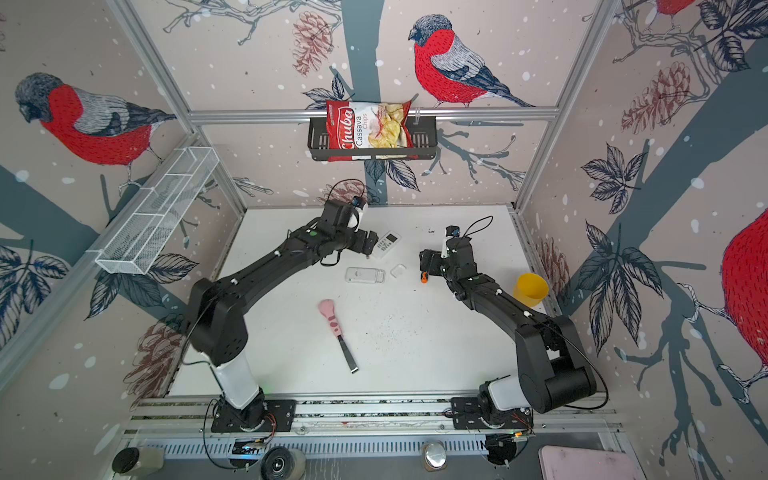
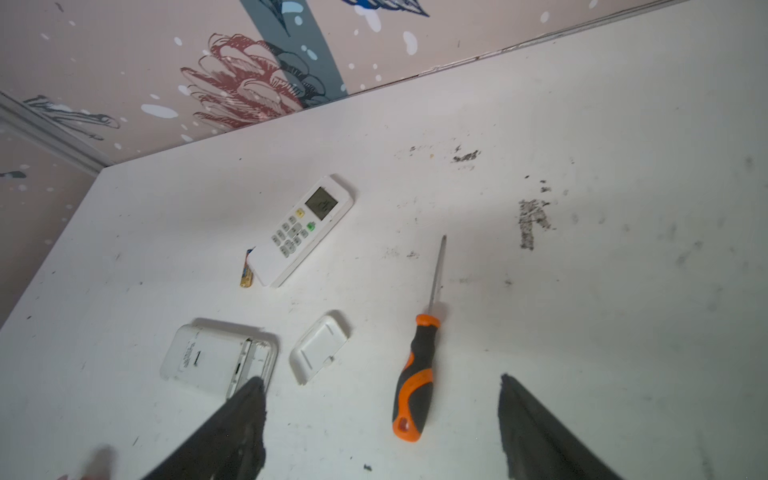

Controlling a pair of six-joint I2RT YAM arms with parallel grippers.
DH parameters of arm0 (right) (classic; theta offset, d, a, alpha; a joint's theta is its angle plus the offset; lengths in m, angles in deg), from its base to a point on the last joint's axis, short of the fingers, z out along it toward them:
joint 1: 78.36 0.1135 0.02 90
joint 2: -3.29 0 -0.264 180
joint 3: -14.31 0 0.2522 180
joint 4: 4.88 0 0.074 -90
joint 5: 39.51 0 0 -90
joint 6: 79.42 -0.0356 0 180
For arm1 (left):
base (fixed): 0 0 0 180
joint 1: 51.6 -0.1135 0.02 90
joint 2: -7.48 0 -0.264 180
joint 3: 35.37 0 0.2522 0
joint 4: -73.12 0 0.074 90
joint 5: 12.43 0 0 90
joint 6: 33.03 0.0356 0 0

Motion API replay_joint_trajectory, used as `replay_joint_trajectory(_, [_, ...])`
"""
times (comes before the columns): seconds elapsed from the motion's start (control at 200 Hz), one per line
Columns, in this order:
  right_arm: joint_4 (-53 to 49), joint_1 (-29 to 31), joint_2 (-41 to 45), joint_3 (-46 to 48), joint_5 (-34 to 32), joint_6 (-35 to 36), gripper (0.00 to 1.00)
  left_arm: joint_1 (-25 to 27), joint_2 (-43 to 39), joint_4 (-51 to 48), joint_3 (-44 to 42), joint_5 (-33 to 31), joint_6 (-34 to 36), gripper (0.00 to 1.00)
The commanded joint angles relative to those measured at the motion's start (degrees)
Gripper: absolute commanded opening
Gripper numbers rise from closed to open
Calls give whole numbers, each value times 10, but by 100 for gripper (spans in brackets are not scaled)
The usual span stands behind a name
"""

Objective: Unload the batteries from the remote control

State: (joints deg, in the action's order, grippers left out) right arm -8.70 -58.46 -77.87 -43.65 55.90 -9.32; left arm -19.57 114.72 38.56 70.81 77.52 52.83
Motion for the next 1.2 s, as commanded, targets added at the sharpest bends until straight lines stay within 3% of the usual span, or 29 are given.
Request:
replay_joint_trajectory(0.0, [45,-3,13,10,47,-10,99,-2,65,-57,77,-3,40,96])
replay_joint_trajectory(0.29, [93,-11,47,48,24,-28,100,-27,241,-88,264,53,54,96])
replay_joint_trajectory(0.625, [98,-17,75,65,14,-27,100,-42,367,-113,407,127,94,95])
replay_joint_trajectory(1.196, [101,-17,88,79,19,-23,100,-42,439,-72,416,166,101,96])
